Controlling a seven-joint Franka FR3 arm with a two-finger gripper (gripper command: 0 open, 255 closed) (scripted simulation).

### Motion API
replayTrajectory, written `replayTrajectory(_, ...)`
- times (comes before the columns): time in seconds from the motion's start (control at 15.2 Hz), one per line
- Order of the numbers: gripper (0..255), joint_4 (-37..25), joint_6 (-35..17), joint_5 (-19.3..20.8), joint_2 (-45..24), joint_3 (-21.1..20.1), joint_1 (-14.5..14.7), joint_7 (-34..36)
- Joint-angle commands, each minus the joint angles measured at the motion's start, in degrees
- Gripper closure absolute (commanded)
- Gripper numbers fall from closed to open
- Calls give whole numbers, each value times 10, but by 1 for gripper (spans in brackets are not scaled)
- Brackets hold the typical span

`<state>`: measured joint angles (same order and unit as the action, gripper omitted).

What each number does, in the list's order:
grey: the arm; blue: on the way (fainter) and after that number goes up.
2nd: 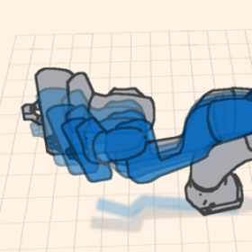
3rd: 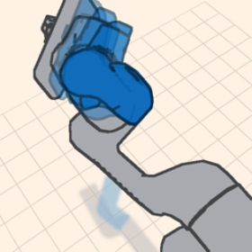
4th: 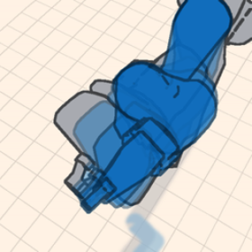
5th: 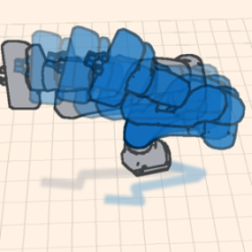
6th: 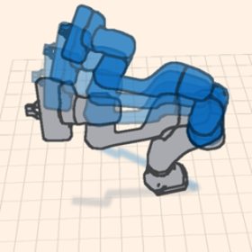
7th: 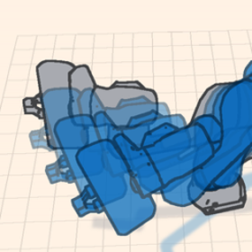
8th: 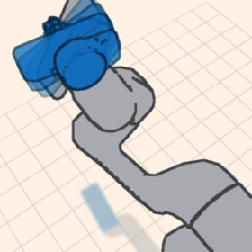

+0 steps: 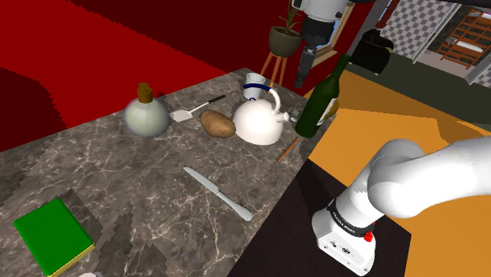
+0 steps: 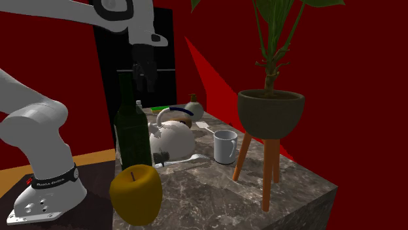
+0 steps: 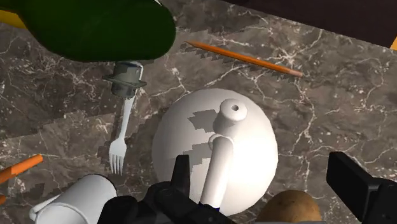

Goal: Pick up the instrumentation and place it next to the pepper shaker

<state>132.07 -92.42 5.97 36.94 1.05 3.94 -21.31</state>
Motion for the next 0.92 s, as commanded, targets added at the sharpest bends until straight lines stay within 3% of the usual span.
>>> replayTrajectory(0.0,0,-7,-33,12,-36,20,8,-55)
replayTrajectory(0.4,0,-48,-117,22,-153,58,36,-195)
replayTrajectory(0.86,0,-124,-192,7,-297,79,63,-355)
